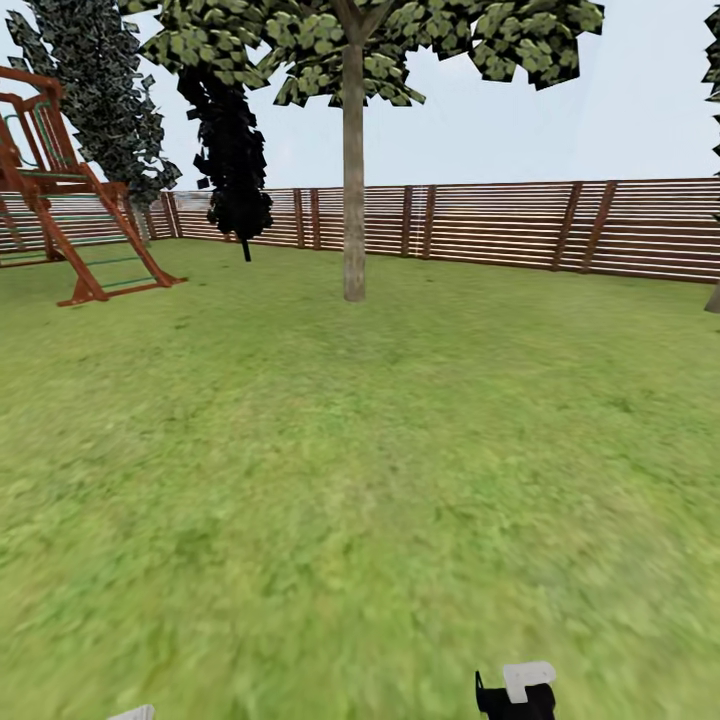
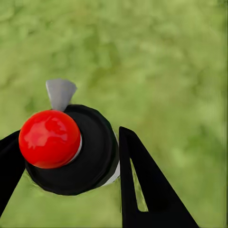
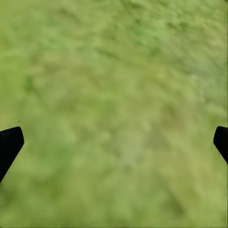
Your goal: In the garden, pick up the pesticide atomizer on the floor and spray pesticide onto both trees until each tree trunk is fully covered.
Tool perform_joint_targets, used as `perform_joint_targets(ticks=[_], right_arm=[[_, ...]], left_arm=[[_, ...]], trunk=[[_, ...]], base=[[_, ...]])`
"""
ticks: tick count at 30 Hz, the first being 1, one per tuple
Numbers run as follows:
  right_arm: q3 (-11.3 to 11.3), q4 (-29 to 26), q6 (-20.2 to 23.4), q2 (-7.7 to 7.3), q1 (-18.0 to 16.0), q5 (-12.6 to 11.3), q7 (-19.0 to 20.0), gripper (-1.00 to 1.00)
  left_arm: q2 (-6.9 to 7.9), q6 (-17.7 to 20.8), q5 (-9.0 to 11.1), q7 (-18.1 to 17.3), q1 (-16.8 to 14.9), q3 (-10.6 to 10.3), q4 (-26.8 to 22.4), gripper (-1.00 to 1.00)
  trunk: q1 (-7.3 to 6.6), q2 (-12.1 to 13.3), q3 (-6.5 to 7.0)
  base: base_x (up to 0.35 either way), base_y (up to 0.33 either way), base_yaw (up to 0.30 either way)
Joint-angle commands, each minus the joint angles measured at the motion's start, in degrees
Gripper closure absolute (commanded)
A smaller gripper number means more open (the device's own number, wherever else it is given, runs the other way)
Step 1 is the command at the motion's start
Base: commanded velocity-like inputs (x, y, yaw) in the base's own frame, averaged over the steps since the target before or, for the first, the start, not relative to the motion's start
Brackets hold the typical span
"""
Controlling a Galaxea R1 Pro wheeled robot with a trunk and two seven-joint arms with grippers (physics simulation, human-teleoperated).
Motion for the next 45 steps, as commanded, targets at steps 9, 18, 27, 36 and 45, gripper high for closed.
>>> perform_joint_targets(ticks=[9, 18, 27, 36, 45], right_arm=[[0.0, 0.0, 0.0, 0.01, 0.0, 0.0, 0.0, -1.0], [0.0, 0.0, 0.0, 0.02, 0.0, 0.0, 0.0, -1.0], [0.0, 0.0, 0.0, 0.09, 0.0, 0.0, 0.0, -1.0], [0.0, 0.0, 0.0, 0.09, 0.0, 0.0, 0.0, -1.0], [0.0, 0.0, 0.0, 0.08, 0.0, 0.0, 0.0, -1.0]], left_arm=[[0.0, 0.0, 0.0, 0.0, 0.0, 0.0, 0.0, 1.0], [0.0, 0.0, 0.0, 0.0, 0.0, 0.0, 0.0, 1.0], [0.0, 0.0, 0.0, 0.0, 0.0, 0.0, 0.0, 1.0], [0.0, 0.0, 0.0, 0.0, 0.0, 0.0, 0.0, 1.0], [0.0, 0.0, 0.0, 0.0, 0.0, 0.0, 0.0, 1.0]], trunk=[[0.0, 0.0, 0.0], [0.0, 0.0, 0.0], [0.0, 0.0, 0.0], [0.0, 0.0, 0.0], [0.0, 0.0, 0.0]], base=[[0.339, 0.0, 0.0], [0.339, 0.0, 0.0], [0.339, 0.0, 0.0], [0.339, 0.0, 0.0], [0.339, 0.0, 0.0]])
